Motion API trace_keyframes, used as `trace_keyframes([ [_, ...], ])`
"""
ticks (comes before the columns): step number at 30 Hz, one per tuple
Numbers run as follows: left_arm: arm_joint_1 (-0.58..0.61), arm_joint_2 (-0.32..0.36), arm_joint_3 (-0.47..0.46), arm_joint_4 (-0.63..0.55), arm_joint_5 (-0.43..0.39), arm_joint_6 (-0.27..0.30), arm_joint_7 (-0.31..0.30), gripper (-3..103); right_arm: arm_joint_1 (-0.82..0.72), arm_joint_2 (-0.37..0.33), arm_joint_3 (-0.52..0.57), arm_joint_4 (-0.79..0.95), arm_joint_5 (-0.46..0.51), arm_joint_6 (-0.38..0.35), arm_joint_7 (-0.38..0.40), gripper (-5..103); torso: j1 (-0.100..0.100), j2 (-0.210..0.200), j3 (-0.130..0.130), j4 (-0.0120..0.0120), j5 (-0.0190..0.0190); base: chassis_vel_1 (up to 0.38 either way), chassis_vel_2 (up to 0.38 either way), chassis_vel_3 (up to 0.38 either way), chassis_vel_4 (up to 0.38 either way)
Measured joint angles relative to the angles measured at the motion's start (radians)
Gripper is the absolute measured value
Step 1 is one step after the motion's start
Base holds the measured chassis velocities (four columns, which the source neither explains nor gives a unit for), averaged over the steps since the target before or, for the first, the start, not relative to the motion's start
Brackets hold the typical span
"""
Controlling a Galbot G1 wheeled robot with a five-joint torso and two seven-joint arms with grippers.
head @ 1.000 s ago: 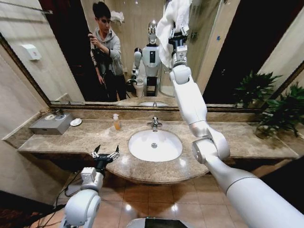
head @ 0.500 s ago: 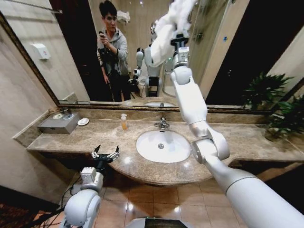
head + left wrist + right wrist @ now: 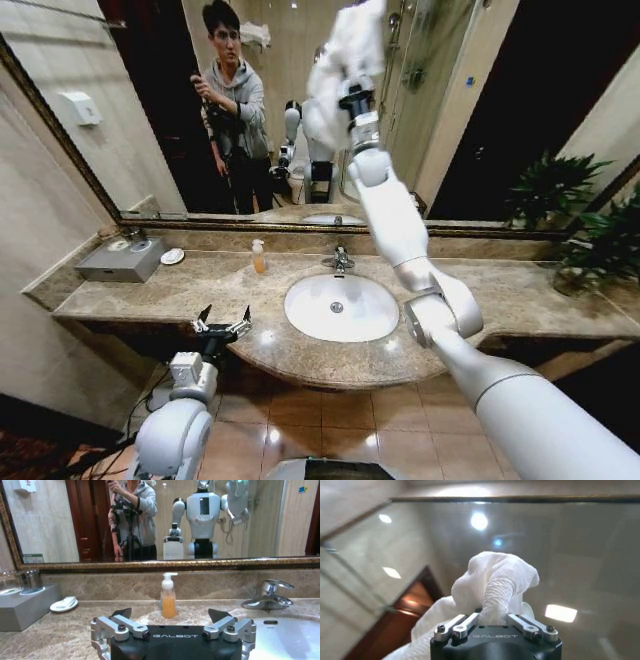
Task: Pick up the towel from the sink counter and wipe the mirror surface.
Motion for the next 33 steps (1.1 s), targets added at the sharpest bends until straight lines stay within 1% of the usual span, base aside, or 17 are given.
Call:
trace_keyframes([
  [3,0.0,0.0,0.0,0.0,0.0,0.0,0.0,100,-0.007,0.0,-0.006,-0.005,-0.002,-0.01,0.009,9,0.0,0.0,0.0,0.0,0.0,0.0,0.0,0.0,0.0],
  [6,0.0,0.0,0.0,0.0,0.0,0.0,0.0,100,-0.021,-0.001,0.035,0.012,-0.039,-0.074,0.126,9,0.0,0.0,0.0,-0.0003,0.0002,0.0,0.0,0.0,0.0],
  [7,0.0,0.0,0.0,0.0,0.0,0.0,0.0,100,-0.021,-0.001,0.035,0.012,-0.039,-0.074,0.126,9,0.0,0.0,0.0,-0.0003,0.0002,0.0,0.0,0.0,0.0],
  [9,0.0,0.0,0.0,0.0,0.0,0.0,0.0,100,-0.033,-0.001,0.067,0.045,-0.058,-0.115,0.204,9,0.0,0.0,0.0,-0.0004,0.0003,0.0,0.0,0.0,0.0],
  [11,0.0,0.0,0.0,0.0,0.0,0.0,0.0,100,-0.037,-0.007,0.081,0.061,-0.064,-0.126,0.227,9,0.0,0.0,0.0,0.0003,0.0002,0.0,0.0,0.0,0.0],
  [12,0.0,0.0,0.0,0.0,0.0,0.0,0.0,100,-0.042,-0.031,0.101,0.083,-0.071,-0.139,0.253,9,0.0,0.0,0.0,0.0009,0.0,0.0,0.0,0.0,0.0],
  [14,0.0,0.0,0.0,0.0,0.0,0.0,0.0,100,-0.045,-0.084,0.136,0.105,-0.074,-0.155,0.278,9,0.0,0.0,0.0,-0.0005,0.0004,0.0,0.0,0.0,0.0],
  [15,0.0,0.0,0.0,0.0,0.0,0.0,0.0,100,-0.045,-0.084,0.136,0.105,-0.074,-0.155,0.278,9,0.0,0.0,0.0,-0.0005,0.0004,0.0,0.0,0.0,0.0],
  [17,0.0,0.0,0.0,0.0,0.0,0.0,0.0,100,-0.045,-0.119,0.158,0.104,-0.072,-0.158,0.283,9,0.0,0.0,0.0,-0.0013,0.0009,0.0,0.0,0.0,0.0],
  [20,0.0,0.0,0.0,0.0,0.0,0.0,0.0,100,-0.047,-0.133,0.153,0.1,-0.061,-0.157,0.271,9,0.0,0.0,0.0,-0.0012,0.0008,0.0,0.0,0.0,0.0],
  [22,0.0,0.0,0.0,0.0,0.0,0.0,0.0,100,-0.054,-0.123,0.126,0.102,-0.039,-0.146,0.239,9,0.0,0.0,0.0,-0.0005,0.0004,0.0,0.0,0.0,0.0],
  [23,0.0,0.0,0.0,0.0,0.0,0.0,0.0,100,-0.059,-0.107,0.104,0.101,-0.025,-0.126,0.204,9,0.0,0.0,0.0,0.0,0.0003,0.0,0.0,0.0,0.0],
  [24,0.0,0.0,0.0,0.0,0.0,0.0,0.0,100,-0.059,-0.107,0.104,0.101,-0.025,-0.126,0.204,9,0.0,0.0,0.0,0.0,0.0003,0.0,0.0,0.0,0.0],
  [28,0.0,0.0,0.0,0.0,0.0,0.0,0.0,100,-0.06,-0.039,0.034,0.044,-0.009,-0.005,0.058,9,0.0,0.0,0.0,0.001,-0.0003,0.0,0.0,0.0,0.0],
  [29,0.0,0.0,0.0,0.0,0.0,0.0,0.0,100,-0.06,-0.039,0.034,0.044,-0.009,-0.005,0.058,9,0.0,0.0,0.0,0.001,-0.0003,0.0,0.0,0.0,0.0],
  [32,0.0,0.0,0.0,0.0,0.0,0.0,0.0,100,-0.053,-0.003,-0.032,0.034,0.024,0.059,-0.01,9,0.0,0.0,0.0,0.0007,-0.0006,0.0,0.0,0.0,0.0],
  [33,0.0,0.0,0.0,0.0,0.0,0.0,0.0,100,-0.053,-0.003,-0.032,0.034,0.024,0.059,-0.01,9,0.0,0.0,0.0,0.0007,-0.0006,0.0,0.0,0.0,0.0],
])
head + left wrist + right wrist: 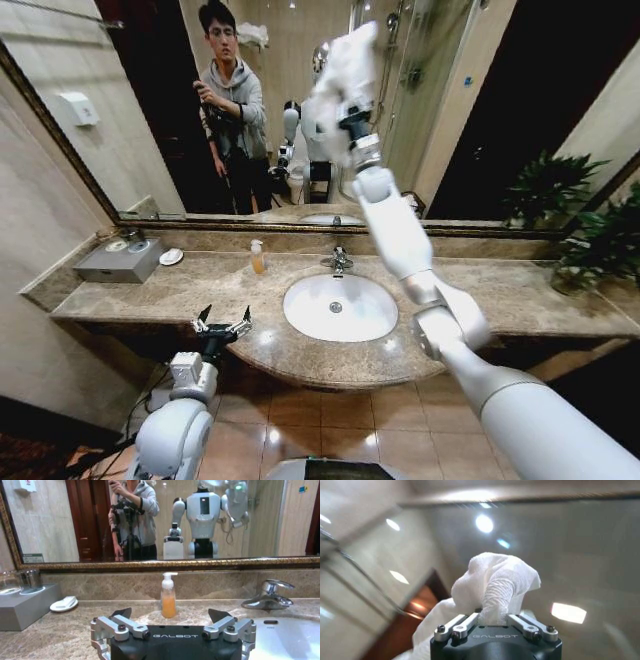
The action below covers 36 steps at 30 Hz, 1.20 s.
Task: Pick up the towel from the sink counter and wipe the mirror surface.
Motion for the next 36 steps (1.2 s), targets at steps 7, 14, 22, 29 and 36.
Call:
trace_keyframes([
  [7,0.0,0.0,0.0,0.0,0.0,0.0,0.0,100,-0.001,-0.005,-0.007,-0.009,-0.022,-0.022,0.052,9,0.0,0.0,0.0,-0.0006,0.0007,0.0,0.0,0.0,0.0],
  [14,0.0,0.0,0.0,0.0,0.0,0.0,0.0,100,-0.017,-0.127,0.062,0.035,-0.063,-0.157,0.223,9,0.0,0.0,0.0,-0.0014,0.0013,0.0,0.0,0.0,0.0],
  [22,0.0,0.0,0.0,0.0,0.0,0.0,0.0,100,-0.027,-0.276,0.16,0.077,-0.067,-0.203,0.266,9,0.0,0.0,0.0,-0.0012,0.0011,0.0,0.0,0.0,0.0],
  [29,0.0,0.0,0.0,0.0,0.0,0.0,0.0,100,-0.015,-0.245,0.138,0.042,-0.061,-0.204,0.238,9,0.0,0.0,0.0,-0.0007,0.001,0.0,0.0,0.0,0.0],
  [36,0.0,0.0,0.0,0.0,0.0,0.0,0.0,100,-0.014,-0.09,0.075,0.025,-0.103,-0.201,0.23,9,0.0,0.0,0.0,0.0001,0.0004,0.0,0.0,0.0,0.0],
])
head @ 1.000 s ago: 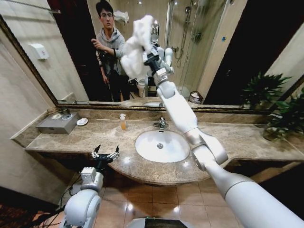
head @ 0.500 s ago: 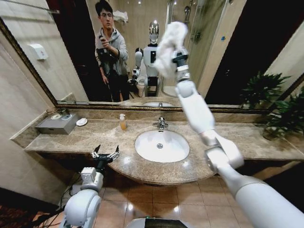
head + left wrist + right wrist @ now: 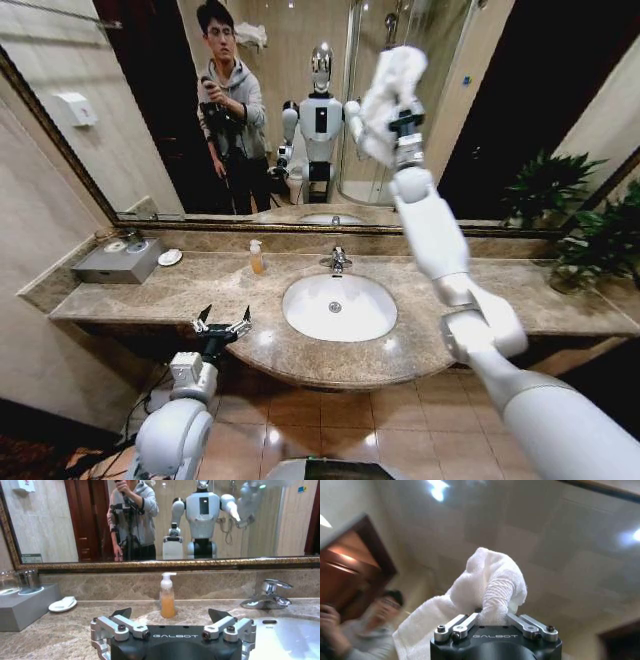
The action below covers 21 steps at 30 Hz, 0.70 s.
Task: Pick up the towel from the sink counter and wipe the mirror surface.
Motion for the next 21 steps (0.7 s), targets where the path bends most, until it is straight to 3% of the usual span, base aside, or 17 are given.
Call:
trace_keyframes([
  [1,0.0,0.0,0.0,0.0,0.0,0.0,0.0,100,0.0,0.0,0.0,0.0,0.0,0.0,0.0,9,0.0,0.0,0.0,0.0,0.0,0.0,0.0,0.0,0.0],
  [4,0.0,0.0,0.0,0.0,0.0,0.0,0.0,100,0.032,0.085,-0.029,-0.045,-0.045,0.013,0.0,9,0.0,0.0,0.0,0.0001,-0.0004,0.0,0.0,0.0,0.0],
  [8,0.0,0.0,0.0,0.0,0.0,0.0,0.0,100,0.065,0.098,-0.023,-0.1,-0.077,0.021,0.002,9,0.0,0.0,0.0,-0.0009,-0.0003,0.0,0.0,0.0,0.0],
  [13,0.0,0.0,0.0,0.0,0.0,0.0,0.0,100,0.076,0.097,-0.005,-0.122,-0.084,0.02,0.011,9,0.0,0.0,0.0,-0.0017,0.0002,0.0,0.0,0.0,0.0],
  [17,0.0,0.0,0.0,0.0,0.0,0.0,0.0,100,0.067,0.086,0.008,-0.114,-0.069,0.013,0.014,9,0.0,0.0,0.0,0.0002,0.0002,0.0,0.0,0.0,0.0],
  [20,0.0,0.0,0.0,0.0,0.0,0.0,0.0,100,0.051,0.001,0.032,-0.077,-0.04,0.002,0.019,9,0.0,0.0,0.0,-0.0003,0.0006,0.0,0.0,0.0,0.0],
  [21,0.0,0.0,0.0,0.0,0.0,0.0,0.0,100,0.051,0.001,0.032,-0.077,-0.04,0.002,0.019,9,0.0,0.0,0.0,-0.0003,0.0006,0.0,0.0,0.0,0.0],
])
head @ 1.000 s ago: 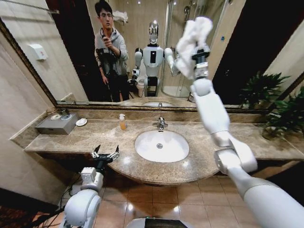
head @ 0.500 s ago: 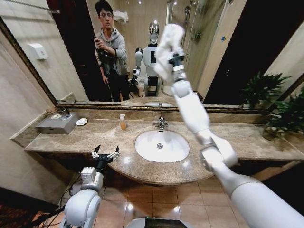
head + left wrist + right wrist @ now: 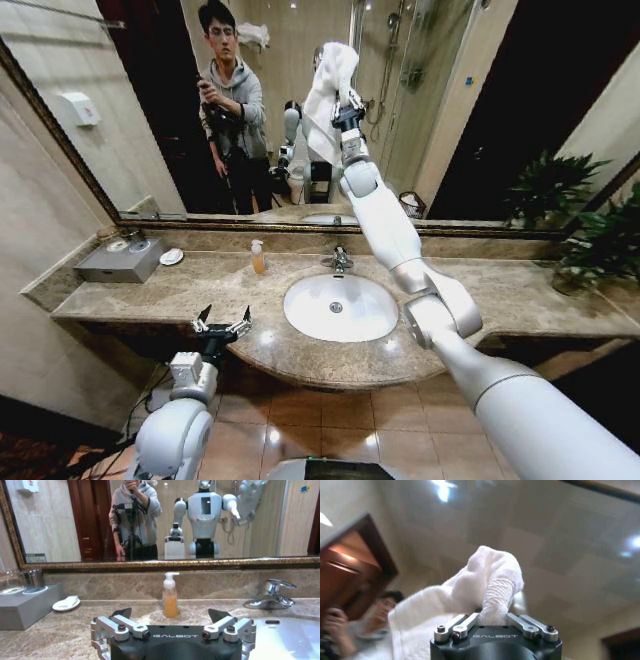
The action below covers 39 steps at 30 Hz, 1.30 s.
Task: Pick up the towel from the sink counter and wipe the mirror surface.
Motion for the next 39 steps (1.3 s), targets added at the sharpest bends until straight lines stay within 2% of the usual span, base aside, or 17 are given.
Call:
trace_keyframes([
  [4,0.0,0.0,0.0,0.0,0.0,0.0,0.0,100,-0.005,-0.15,0.024,0.045,0.065,-0.016,0.003,9,0.0,0.0,0.0,-0.0015,0.0007,0.0,0.0,0.0,0.0],
  [5,0.0,0.0,0.0,0.0,0.0,0.0,0.0,100,-0.005,-0.15,0.024,0.045,0.065,-0.016,0.003,9,0.0,0.0,0.0,-0.0015,0.0007,0.0,0.0,0.0,0.0],
  [8,0.0,0.0,0.0,0.0,0.0,0.0,0.0,100,0.002,-0.232,0.041,0.053,0.1,-0.021,-0.003,9,0.0,0.0,0.0,-0.0014,0.0005,0.0,0.0,0.0,0.0],
  [11,0.0,0.0,0.0,0.0,0.0,0.0,0.0,100,0.001,-0.253,0.046,0.055,0.112,-0.022,-0.004,9,0.0,0.0,0.0,-0.0009,0.0002,0.0,0.0,0.0,0.0],
  [17,0.0,0.0,0.0,0.0,0.0,0.0,0.0,100,-0.026,-0.213,0.015,0.096,0.12,-0.033,-0.008,9,0.0,0.0,0.0,-0.0003,0.0001,0.0,0.0,0.0,0.0],
  [20,0.0,0.0,0.0,0.0,0.0,0.0,0.0,100,-0.037,-0.118,-0.026,0.107,0.119,-0.013,-0.039,9,0.0,0.0,0.0,0.0002,-0.0005,0.0,0.0,0.0,0.0],
  [21,0.0,0.0,0.0,0.0,0.0,0.0,0.0,100,-0.037,-0.118,-0.026,0.107,0.119,-0.013,-0.039,9,0.0,0.0,0.0,0.0002,-0.0005,0.0,0.0,0.0,0.0],
  [26,0.0,0.0,0.0,0.0,0.0,0.0,0.0,100,-0.024,0.0,-0.067,0.07,0.106,0.039,-0.098,9,0.0,0.0,0.0,0.0002,-0.0009,0.0,0.0,0.0,0.0],
  [29,0.0,0.0,0.0,0.0,0.0,0.0,0.0,100,-0.006,0.062,-0.079,0.028,0.08,0.051,-0.103,9,0.0,0.0,0.0,0.0,-0.001,0.0,0.0,0.0,0.0],
  [32,0.0,0.0,0.0,0.0,0.0,0.0,0.0,100,0.003,0.081,-0.075,-0.002,0.061,0.053,-0.101,9,0.0,0.0,0.0,-0.0001,-0.0009,0.0,0.0,0.0,0.0],
  [36,0.0,0.0,0.0,0.0,0.0,0.0,0.0,100,0.005,0.06,-0.06,-0.015,0.052,0.046,-0.083,9,0.0,0.0,0.0,-0.0004,-0.0008,0.0,0.0,0.0,0.0],
  [39,0.0,0.0,0.0,0.0,0.0,0.0,0.0,100,-0.01,-0.029,-0.037,0.004,0.067,0.026,-0.06,9,0.0,0.0,0.0,-0.0009,0.0003,0.0,0.0,0.0,0.0],
])
